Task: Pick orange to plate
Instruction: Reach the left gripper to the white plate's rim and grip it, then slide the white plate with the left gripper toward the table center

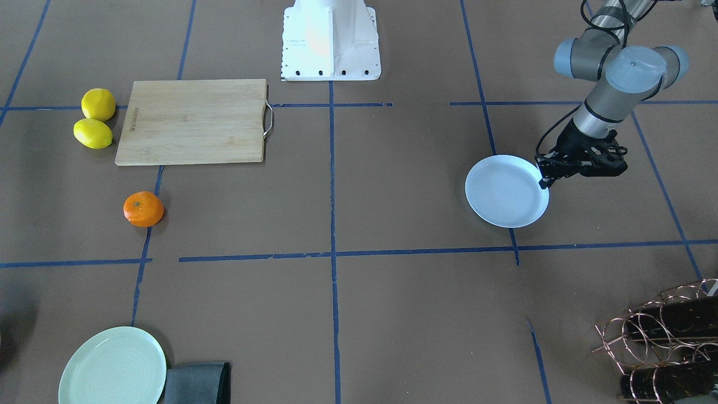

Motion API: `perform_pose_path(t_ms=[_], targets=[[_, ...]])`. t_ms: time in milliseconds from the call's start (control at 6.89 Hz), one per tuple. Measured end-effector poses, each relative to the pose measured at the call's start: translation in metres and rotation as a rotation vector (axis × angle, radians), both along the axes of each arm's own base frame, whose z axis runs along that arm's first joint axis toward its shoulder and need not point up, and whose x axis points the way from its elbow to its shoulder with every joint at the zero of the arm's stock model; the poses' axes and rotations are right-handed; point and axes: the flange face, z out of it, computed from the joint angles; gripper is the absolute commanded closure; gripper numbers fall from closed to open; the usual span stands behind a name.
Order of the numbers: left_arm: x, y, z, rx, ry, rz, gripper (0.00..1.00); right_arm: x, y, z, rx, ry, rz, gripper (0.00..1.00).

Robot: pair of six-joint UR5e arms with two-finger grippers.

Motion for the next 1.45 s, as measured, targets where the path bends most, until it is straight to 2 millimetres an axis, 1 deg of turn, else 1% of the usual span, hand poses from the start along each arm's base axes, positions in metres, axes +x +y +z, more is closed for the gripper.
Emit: perform_pose_path(t_ms=[145, 290, 435, 581, 726, 871, 1016, 1161, 1306, 1452], targets=[[-0.027, -0.012, -0.013, -0.018, 0.044, 0.000, 1.00, 0.000, 0.000, -0.001, 0.001, 0.000, 0.001, 0.00], [-0.047, -0.030, -0.032, -0.034, 0.086, 0.003, 1.00, -0.001, 0.000, -0.002, 0.001, 0.000, 0.001, 0.00], [-0.043, -0.057, -0.069, -0.042, 0.114, 0.001, 1.00, -0.004, -0.002, -0.004, -0.003, -0.001, 0.002, 0.00], [-0.024, -0.084, -0.116, -0.072, 0.138, -0.015, 1.00, -0.010, -0.005, -0.008, -0.014, -0.003, 0.007, 0.00], [0.018, -0.094, -0.160, -0.131, 0.169, -0.026, 1.00, -0.021, -0.010, -0.017, -0.031, -0.006, 0.015, 0.00], [0.077, -0.088, -0.196, -0.194, 0.194, -0.036, 1.00, -0.035, -0.018, -0.029, -0.048, -0.011, 0.024, 0.00], [0.133, -0.075, -0.224, -0.236, 0.212, -0.053, 1.00, -0.051, -0.026, -0.045, -0.064, -0.017, 0.034, 0.00], [0.178, -0.061, -0.235, -0.262, 0.236, -0.074, 1.00, -0.064, -0.032, -0.059, -0.079, -0.023, 0.046, 0.00], [0.211, -0.049, -0.235, -0.275, 0.265, -0.102, 1.00, -0.076, -0.035, -0.071, -0.092, -0.028, 0.054, 0.00], [0.235, -0.038, -0.234, -0.275, 0.282, -0.122, 1.00, -0.087, -0.035, -0.081, -0.101, -0.031, 0.058, 0.00]])
